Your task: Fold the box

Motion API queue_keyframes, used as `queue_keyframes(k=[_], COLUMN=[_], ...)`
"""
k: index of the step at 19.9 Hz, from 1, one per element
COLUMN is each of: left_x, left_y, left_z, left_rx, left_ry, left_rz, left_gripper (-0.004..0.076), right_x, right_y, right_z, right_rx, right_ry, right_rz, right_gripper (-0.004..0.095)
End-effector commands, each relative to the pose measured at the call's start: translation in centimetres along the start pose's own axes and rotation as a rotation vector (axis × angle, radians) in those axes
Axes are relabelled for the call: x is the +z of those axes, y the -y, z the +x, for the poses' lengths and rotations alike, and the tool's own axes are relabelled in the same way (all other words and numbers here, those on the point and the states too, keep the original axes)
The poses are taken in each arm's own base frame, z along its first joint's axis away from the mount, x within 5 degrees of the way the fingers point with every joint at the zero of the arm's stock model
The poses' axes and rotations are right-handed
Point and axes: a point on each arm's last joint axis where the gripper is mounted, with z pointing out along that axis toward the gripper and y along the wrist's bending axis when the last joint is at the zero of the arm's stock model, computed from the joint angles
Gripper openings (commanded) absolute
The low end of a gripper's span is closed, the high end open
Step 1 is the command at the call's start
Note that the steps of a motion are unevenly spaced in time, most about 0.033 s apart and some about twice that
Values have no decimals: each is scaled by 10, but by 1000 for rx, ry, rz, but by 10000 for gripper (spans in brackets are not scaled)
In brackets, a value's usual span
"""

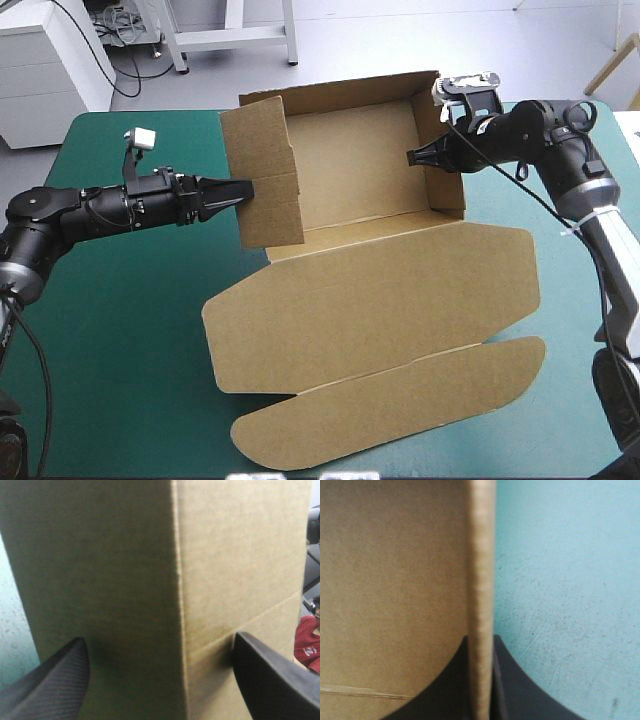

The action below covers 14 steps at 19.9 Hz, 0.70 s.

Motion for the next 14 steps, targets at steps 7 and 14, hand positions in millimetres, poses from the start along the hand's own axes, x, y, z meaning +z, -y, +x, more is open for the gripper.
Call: queue_keyframes(k=[7, 14], left_x=[-2, 39], left_y=[35, 53], left_z=[-8, -12], left_rx=[32, 72], left_ry=[46, -43], left_rz=[168, -382], left_gripper=[566, 566], right_x=[-25, -21], right_y=[-6, -34], right_z=[-14, -13], right_rx=[34, -6], right_ry=[127, 131], right_rz=[-23, -39], right_gripper=[-14, 3])
